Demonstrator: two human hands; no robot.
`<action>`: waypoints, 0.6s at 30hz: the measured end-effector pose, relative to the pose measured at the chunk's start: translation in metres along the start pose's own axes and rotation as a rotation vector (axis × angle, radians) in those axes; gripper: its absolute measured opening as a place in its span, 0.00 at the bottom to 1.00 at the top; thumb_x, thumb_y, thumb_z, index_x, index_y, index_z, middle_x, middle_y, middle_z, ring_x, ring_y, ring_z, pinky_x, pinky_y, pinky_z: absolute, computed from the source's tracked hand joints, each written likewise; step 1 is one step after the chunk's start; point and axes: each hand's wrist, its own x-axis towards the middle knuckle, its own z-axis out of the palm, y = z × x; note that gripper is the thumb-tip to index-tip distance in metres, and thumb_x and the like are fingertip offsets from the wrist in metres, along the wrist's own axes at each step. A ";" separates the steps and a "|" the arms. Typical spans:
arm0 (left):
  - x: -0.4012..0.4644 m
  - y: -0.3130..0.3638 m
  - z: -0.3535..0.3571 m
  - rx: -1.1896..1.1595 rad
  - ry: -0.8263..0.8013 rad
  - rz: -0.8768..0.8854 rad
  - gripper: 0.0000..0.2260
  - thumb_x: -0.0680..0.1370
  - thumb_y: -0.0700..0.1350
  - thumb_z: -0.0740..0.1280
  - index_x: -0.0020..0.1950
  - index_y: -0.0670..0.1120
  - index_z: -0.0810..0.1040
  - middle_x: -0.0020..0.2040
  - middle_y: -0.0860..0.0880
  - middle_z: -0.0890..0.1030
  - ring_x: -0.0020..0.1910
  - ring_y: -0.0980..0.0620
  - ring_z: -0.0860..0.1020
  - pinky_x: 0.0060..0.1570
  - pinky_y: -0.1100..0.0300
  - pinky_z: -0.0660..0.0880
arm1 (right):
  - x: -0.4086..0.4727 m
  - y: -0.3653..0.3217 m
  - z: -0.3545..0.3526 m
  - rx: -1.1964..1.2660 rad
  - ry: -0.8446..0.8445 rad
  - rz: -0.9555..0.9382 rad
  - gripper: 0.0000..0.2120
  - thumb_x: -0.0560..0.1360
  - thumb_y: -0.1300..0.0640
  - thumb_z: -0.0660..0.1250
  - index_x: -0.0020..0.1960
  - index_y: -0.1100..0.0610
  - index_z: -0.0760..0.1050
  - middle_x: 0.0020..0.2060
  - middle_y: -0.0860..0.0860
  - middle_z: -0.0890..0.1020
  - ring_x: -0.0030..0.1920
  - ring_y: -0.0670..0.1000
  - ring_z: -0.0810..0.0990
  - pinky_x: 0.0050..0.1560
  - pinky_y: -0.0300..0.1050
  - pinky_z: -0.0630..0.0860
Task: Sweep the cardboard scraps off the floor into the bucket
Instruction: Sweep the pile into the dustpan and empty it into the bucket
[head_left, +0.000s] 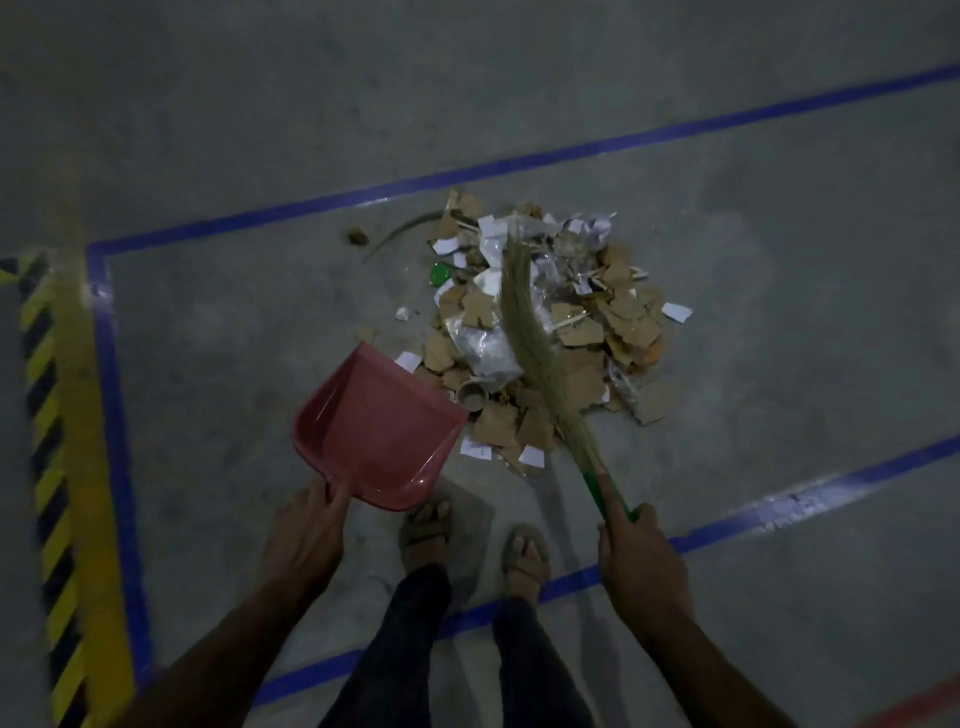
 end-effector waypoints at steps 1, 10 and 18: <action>0.013 -0.002 0.014 -0.016 0.015 0.027 0.23 0.75 0.45 0.53 0.63 0.41 0.79 0.39 0.41 0.78 0.30 0.41 0.77 0.30 0.52 0.73 | 0.014 0.000 0.010 0.007 0.005 0.005 0.34 0.83 0.51 0.57 0.78 0.37 0.38 0.44 0.50 0.67 0.31 0.48 0.71 0.31 0.47 0.77; 0.115 -0.035 0.193 0.056 -0.163 0.084 0.22 0.74 0.44 0.57 0.67 0.43 0.76 0.48 0.38 0.79 0.39 0.38 0.79 0.36 0.47 0.75 | 0.129 0.028 0.108 -0.073 0.091 -0.038 0.33 0.82 0.53 0.58 0.80 0.38 0.43 0.43 0.53 0.67 0.31 0.50 0.67 0.26 0.45 0.69; 0.179 -0.043 0.278 0.114 -0.216 0.071 0.19 0.75 0.41 0.63 0.65 0.43 0.76 0.52 0.35 0.79 0.41 0.35 0.78 0.37 0.47 0.74 | 0.235 0.071 0.137 -0.186 0.164 -0.103 0.31 0.81 0.56 0.60 0.79 0.42 0.52 0.46 0.58 0.70 0.35 0.53 0.69 0.29 0.44 0.70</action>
